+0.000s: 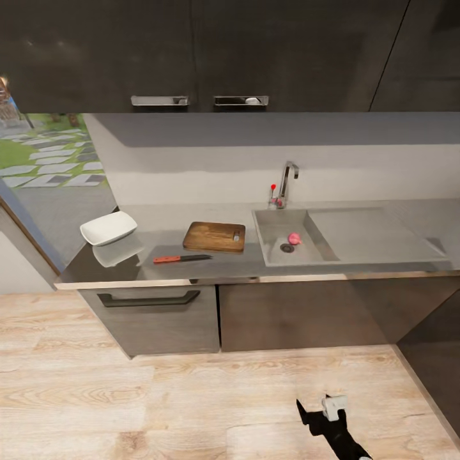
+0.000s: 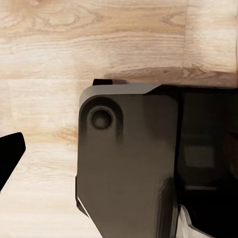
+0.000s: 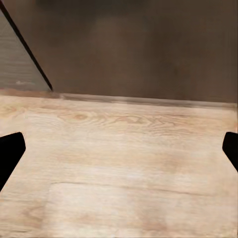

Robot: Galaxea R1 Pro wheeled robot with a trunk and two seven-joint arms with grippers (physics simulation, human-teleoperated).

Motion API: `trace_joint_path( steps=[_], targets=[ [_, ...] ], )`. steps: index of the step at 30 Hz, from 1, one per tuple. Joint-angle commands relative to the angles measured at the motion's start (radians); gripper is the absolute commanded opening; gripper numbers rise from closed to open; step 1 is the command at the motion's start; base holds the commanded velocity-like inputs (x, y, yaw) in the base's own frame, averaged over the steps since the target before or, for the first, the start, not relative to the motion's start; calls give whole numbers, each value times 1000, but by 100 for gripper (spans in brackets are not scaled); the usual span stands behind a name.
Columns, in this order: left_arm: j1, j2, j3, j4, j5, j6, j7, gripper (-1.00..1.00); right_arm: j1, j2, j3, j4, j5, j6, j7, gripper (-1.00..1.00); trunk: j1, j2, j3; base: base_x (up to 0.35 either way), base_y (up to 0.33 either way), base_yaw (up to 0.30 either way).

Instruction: In the kitchen, take the Vidalia onion out of the sink, dice it on the chopping board with the paring knife, put the diced onion into the bowl on the countertop, then place both the paring knife and the chopping board into the sink.

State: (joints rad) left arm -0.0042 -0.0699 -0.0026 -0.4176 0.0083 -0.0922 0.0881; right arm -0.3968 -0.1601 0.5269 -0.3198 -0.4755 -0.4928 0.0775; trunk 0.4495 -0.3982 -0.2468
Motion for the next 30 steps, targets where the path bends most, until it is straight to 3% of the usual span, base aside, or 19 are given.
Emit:
trace_joint_path(
  steps=[1,6,10,19,26,30],
  targets=[
    [0,0,0,-2,1,-3,4,100,-1,6,4,19,-10,-12,7,100,0,-2,-2,0,0,0],
    [0,2,1,-10,2,-3,4,100,1,69,5,203,-9,-49,12,100,0,-2,-2,0,0,0],
    [0,4,3,-6,3,-3,3,100,31,102,5,283,-9,-59,11,100,0,-2,-2,0,0,0],
    [0,3,6,-3,4,-3,4,100,161,112,5,305,-9,-62,8,100,0,-2,-2,0,0,0],
    [0,2,6,-3,4,-2,5,100,186,112,0,301,-14,-48,-13,100,0,-2,-2,0,0,0],
    [0,6,8,14,5,-3,3,100,189,102,-9,244,-55,25,-126,100,0,-2,-2,0,0,0]
  ],
)
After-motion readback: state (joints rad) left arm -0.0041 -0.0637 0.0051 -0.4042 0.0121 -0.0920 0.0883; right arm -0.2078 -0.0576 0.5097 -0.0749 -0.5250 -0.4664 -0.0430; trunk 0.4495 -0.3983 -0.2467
